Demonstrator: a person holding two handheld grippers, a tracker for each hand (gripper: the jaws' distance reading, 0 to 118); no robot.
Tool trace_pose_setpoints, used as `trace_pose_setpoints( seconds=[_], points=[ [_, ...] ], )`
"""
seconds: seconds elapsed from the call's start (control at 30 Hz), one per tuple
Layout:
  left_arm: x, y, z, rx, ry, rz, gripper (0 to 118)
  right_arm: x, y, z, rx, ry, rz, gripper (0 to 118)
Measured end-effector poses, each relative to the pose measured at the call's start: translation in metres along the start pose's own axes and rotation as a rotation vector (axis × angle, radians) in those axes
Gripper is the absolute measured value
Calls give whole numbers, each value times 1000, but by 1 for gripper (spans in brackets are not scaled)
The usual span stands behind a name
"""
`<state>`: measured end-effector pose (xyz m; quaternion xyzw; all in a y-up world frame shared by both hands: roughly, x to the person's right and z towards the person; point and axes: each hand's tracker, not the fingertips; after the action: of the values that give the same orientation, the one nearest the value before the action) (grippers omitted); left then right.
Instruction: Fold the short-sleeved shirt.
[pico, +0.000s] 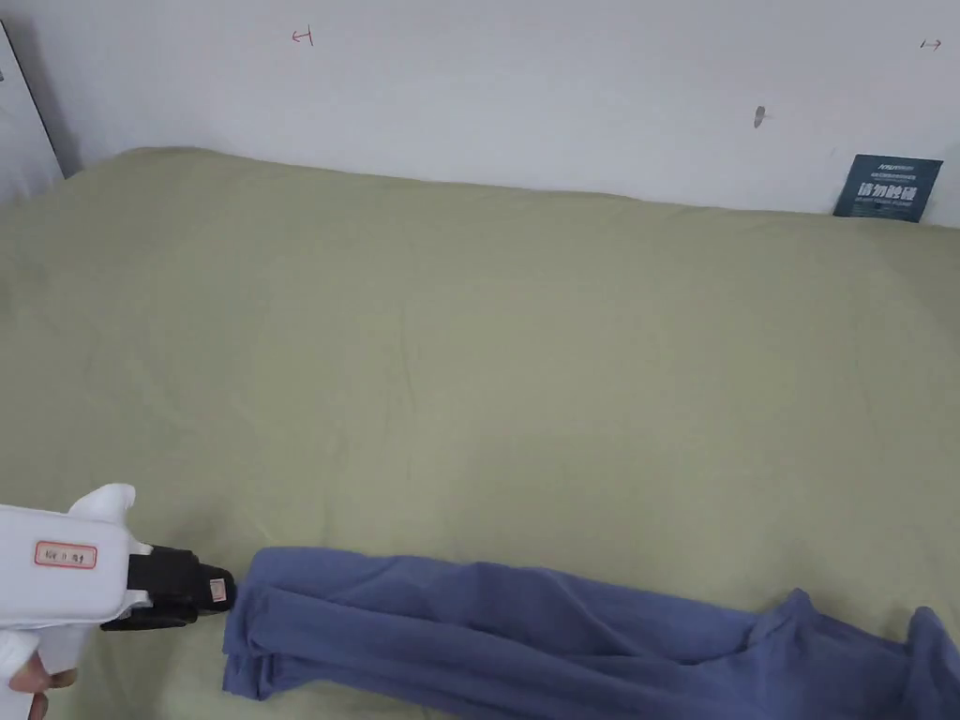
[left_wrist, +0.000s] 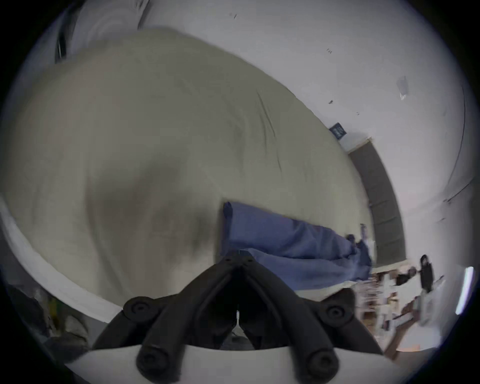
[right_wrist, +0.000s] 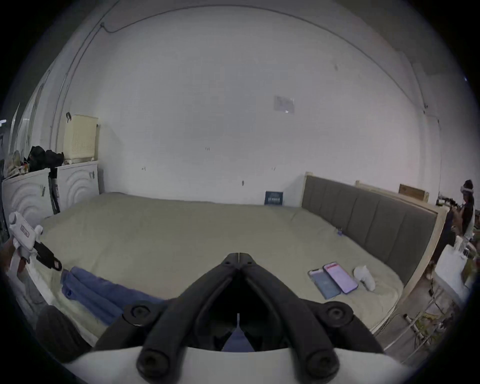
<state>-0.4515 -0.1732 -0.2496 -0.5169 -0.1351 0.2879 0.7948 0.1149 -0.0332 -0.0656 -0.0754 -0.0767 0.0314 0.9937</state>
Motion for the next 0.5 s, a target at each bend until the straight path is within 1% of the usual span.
trace_pose_setpoints(
  seconds=[0.03, 0.07, 0.1, 0.13, 0.17, 0.2, 0.23, 0.27, 0.33, 0.4, 0.47, 0.5],
  points=[
    [-4, 4, -3, -6, -27, 11, 0, 0, 3, 6, 35, 5, -30, 0],
    [-6, 6, -6, -25, -43, 17, 1, -1, 6, 10, 47, -1, -35, 0],
    [-6, 9, -9, -48, -78, 23, 4, -2, 9, 11, 41, -4, -15, 0],
    [-9, 11, -12, -51, -97, 25, 19, -2, 11, 13, 52, -15, 4, 0],
    [-9, 12, -13, -40, -87, 23, 37, -2, 12, 15, 59, -20, 8, 0],
    [-8, 13, -16, -43, -88, 12, 60, -2, 14, 15, 57, -19, 9, 0],
    [-10, 18, -21, -58, -102, 7, 90, -1, 16, 14, 56, -18, 9, 0],
    [-8, 18, -25, -86, -148, 10, 101, 0, 15, 14, 52, -18, 10, 0],
    [-4, 16, -33, -124, -185, 42, 101, 0, 14, 12, 43, -13, 4, 0],
    [-14, 19, -49, -155, -184, 53, 99, 0, 11, 11, 34, -13, 1, 0],
    [-12, 18, -58, -153, -214, 57, 99, 0, 9, 9, 15, -8, -9, 0],
    [-13, 14, -58, -141, -229, 79, 97, 1, 8, 9, 11, -3, -16, 0]
  ],
)
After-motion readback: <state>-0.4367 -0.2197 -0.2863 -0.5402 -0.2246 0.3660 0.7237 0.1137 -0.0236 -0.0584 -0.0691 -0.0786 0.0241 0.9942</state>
